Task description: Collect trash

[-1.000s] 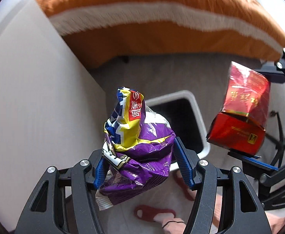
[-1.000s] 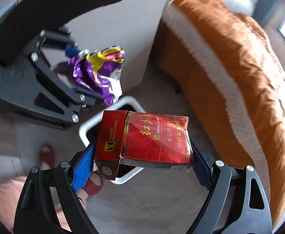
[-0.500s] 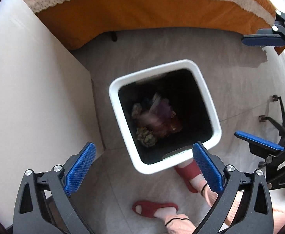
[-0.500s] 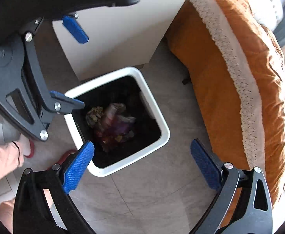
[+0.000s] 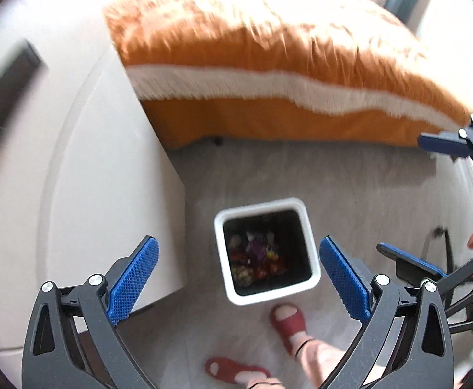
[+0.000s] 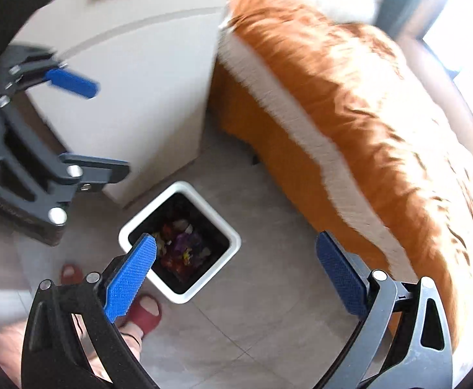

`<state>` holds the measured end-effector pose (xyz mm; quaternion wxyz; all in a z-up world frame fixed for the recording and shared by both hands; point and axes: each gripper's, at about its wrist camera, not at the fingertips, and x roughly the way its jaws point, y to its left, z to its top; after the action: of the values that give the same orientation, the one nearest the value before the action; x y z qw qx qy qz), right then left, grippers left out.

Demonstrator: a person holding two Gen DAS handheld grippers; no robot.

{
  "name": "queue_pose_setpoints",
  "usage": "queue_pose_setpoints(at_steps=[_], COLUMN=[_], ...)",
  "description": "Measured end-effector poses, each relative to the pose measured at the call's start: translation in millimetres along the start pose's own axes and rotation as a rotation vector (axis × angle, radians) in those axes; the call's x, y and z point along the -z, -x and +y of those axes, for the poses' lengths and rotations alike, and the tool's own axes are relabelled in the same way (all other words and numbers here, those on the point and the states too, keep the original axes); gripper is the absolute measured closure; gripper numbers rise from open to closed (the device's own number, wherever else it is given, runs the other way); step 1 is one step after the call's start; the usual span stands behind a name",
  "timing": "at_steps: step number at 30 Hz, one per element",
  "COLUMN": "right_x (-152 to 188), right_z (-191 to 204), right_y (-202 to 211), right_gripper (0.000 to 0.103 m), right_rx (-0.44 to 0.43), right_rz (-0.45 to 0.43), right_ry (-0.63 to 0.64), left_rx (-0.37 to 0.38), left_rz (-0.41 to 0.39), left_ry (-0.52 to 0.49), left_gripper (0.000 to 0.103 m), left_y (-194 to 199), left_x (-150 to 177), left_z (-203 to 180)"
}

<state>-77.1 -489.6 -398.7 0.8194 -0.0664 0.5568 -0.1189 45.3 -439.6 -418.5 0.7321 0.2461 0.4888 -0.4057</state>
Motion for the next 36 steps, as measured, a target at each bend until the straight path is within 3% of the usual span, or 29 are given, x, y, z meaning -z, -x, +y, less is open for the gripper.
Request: queue_pose_setpoints(at_steps=[5, 9, 17, 21, 27, 31, 36], right_x=[-22, -51, -126, -166, -204, -219, -227], right_z=[-20, -19, 26, 65, 118, 154, 187], right_y=[61, 117, 218, 262, 310, 336, 363], right_gripper=[0.005, 0.005, 0.005, 0.005, 0.005, 0.005, 0.005], right_rx=[0.024, -0.002, -0.107, -0.1, -0.192, -0.22, -0.274], right_rz=[-0.068, -0.169, -0.428, -0.516, -0.587, -0.642, -0.693], right_ry=[-0.158, -0.25, -0.258, -0.217, -0.151, -0.101, -0.1], left_rx=[-0.036, -0.141, -0.267, -0.364, -0.469, -0.522, -0.613], left_rz=[-0.131, -0.245, -0.432, -0.511, -0.588, -0.615, -0.638], left_ry=[0.072, 0.169, 0.396, 0.474, 0.602, 0.672, 0.687], left_gripper=[0.005, 0.005, 0.005, 0.005, 0.005, 0.005, 0.005], left_y=[82, 158, 290, 348, 419, 451, 482], left_x=[-13, -15, 5, 28, 82, 118, 151], left_z=[5, 28, 103, 140, 187, 215, 234])
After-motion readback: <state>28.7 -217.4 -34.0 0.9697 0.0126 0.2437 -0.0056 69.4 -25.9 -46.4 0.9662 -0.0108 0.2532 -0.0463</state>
